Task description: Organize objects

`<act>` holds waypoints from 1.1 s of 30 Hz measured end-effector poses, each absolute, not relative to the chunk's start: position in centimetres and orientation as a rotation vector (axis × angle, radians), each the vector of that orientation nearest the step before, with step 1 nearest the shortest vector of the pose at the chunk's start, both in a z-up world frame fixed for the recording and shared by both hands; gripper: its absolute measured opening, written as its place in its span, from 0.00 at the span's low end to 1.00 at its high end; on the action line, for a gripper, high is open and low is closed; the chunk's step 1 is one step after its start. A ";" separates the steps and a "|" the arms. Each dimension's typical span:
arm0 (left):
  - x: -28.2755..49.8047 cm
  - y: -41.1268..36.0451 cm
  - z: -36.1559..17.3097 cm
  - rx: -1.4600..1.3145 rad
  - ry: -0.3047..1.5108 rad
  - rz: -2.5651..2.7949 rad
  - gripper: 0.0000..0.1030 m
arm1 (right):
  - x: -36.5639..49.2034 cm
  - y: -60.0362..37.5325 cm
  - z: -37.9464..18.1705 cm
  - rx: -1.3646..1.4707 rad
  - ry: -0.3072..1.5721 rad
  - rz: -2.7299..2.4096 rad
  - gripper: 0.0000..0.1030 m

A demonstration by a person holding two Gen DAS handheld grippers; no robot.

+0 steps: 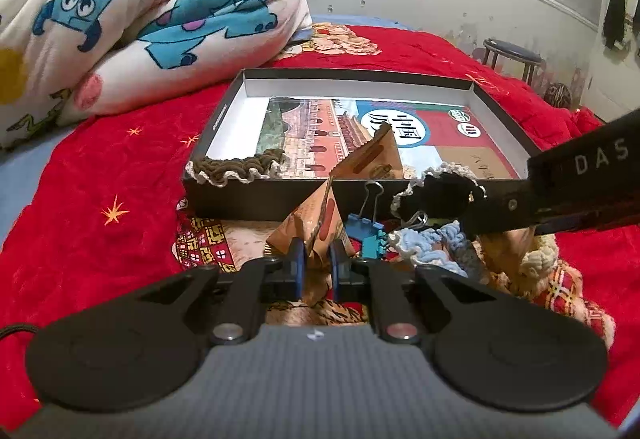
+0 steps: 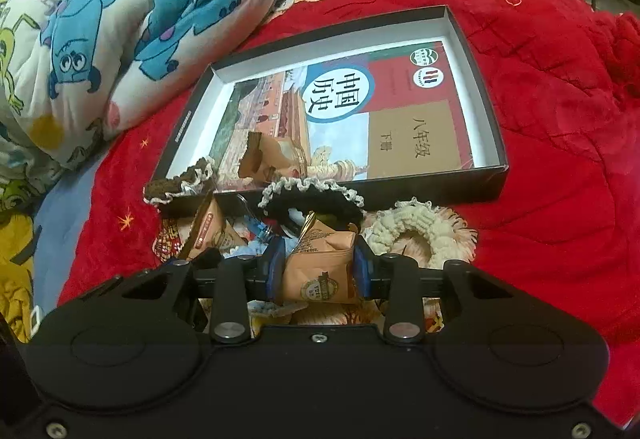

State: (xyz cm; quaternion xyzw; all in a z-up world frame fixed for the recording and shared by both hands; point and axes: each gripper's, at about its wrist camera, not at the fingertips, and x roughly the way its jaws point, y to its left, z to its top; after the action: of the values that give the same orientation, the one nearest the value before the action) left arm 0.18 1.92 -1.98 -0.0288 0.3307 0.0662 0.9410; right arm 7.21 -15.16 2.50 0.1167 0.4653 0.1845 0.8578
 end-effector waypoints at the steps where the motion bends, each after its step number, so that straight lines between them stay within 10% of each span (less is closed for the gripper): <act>1: 0.1 2.0 -2.0 -0.060 0.674 0.137 0.14 | 7.2 -15.3 2.5 0.249 0.976 0.386 0.33; 33: -1.5 3.1 0.4 -0.128 0.542 0.145 0.13 | 7.7 -16.2 4.5 0.347 0.907 0.416 0.33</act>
State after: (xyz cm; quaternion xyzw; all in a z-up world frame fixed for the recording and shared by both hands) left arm -1.52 3.06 0.39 -0.0630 0.2674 0.0716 0.9589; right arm 7.66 -16.18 4.51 0.1654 0.4327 0.1985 0.8637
